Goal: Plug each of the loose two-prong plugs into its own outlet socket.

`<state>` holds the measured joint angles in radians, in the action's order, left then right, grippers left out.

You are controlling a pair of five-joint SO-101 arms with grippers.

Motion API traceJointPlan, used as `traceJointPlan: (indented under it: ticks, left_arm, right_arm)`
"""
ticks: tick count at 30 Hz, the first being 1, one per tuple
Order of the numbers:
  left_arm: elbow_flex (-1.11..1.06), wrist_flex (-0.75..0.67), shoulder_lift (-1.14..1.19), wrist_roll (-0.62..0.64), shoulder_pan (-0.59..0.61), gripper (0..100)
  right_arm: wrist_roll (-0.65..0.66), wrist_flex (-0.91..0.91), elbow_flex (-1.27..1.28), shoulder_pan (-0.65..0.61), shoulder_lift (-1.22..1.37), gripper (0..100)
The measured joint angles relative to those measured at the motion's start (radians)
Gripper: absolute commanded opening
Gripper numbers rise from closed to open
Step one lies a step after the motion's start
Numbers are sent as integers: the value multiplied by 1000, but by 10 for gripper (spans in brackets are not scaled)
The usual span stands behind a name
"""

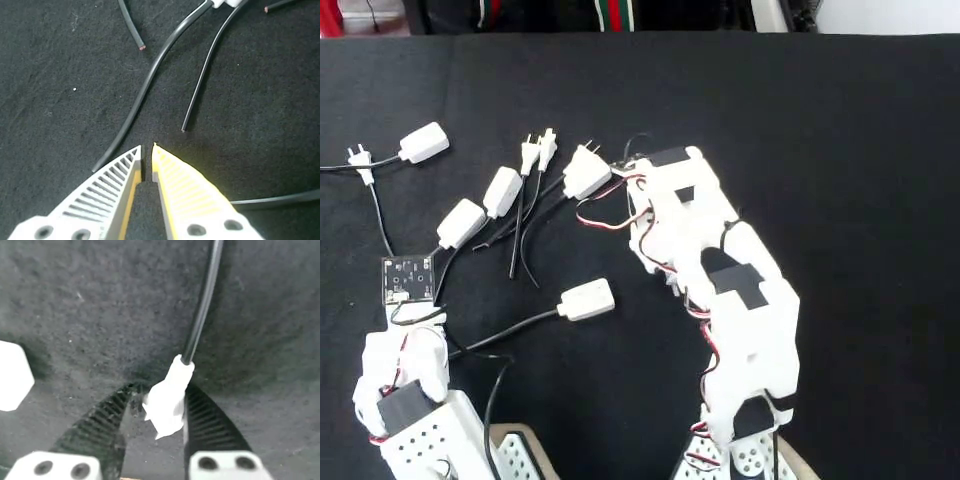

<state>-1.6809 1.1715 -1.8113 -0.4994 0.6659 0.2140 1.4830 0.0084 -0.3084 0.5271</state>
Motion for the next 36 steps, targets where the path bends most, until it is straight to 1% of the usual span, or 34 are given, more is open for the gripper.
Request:
traceJointPlan:
  ticks: [2, 5, 9, 12, 17, 21, 23, 26, 30, 32, 34, 35, 36]
  left_arm:
    - [0, 0, 0, 0, 0, 53]
    - [0, 0, 0, 0, 0, 53]
    - [0, 0, 0, 0, 0, 54]
    - [0, 0, 0, 0, 0, 54]
    - [0, 0, 0, 0, 0, 54]
    - [0, 0, 0, 0, 0, 54]
    - [0, 0, 0, 0, 0, 54]
    - [0, 0, 0, 0, 0, 54]
    - [0, 0, 0, 0, 0, 54]
    - [0, 0, 0, 0, 0, 54]
    - [0, 0, 0, 0, 0, 54]
    - [0, 0, 0, 0, 0, 54]
    - [0, 0, 0, 0, 0, 54]
  right_arm:
    - [3, 40, -29, -2, 5, 58]
    - [31, 83, -61, 0, 5, 50]
    - [44, 92, -114, 80, 5, 26]
    - [81, 98, -146, 144, 5, 21]
    - [114, 83, -141, 152, 28, 28]
    - [158, 80, -141, 114, 87, 135]
    - [166, 107, -163, 92, 117, 190]
    - [173, 167, -227, 49, 164, 218]
    - [173, 242, -354, 41, 250, 177]
    - [173, 253, -413, 41, 290, 118]
    - [173, 253, -446, 49, 313, 36]
    - [173, 253, -456, 54, 318, 18]
    - [173, 253, -462, 57, 324, 21]
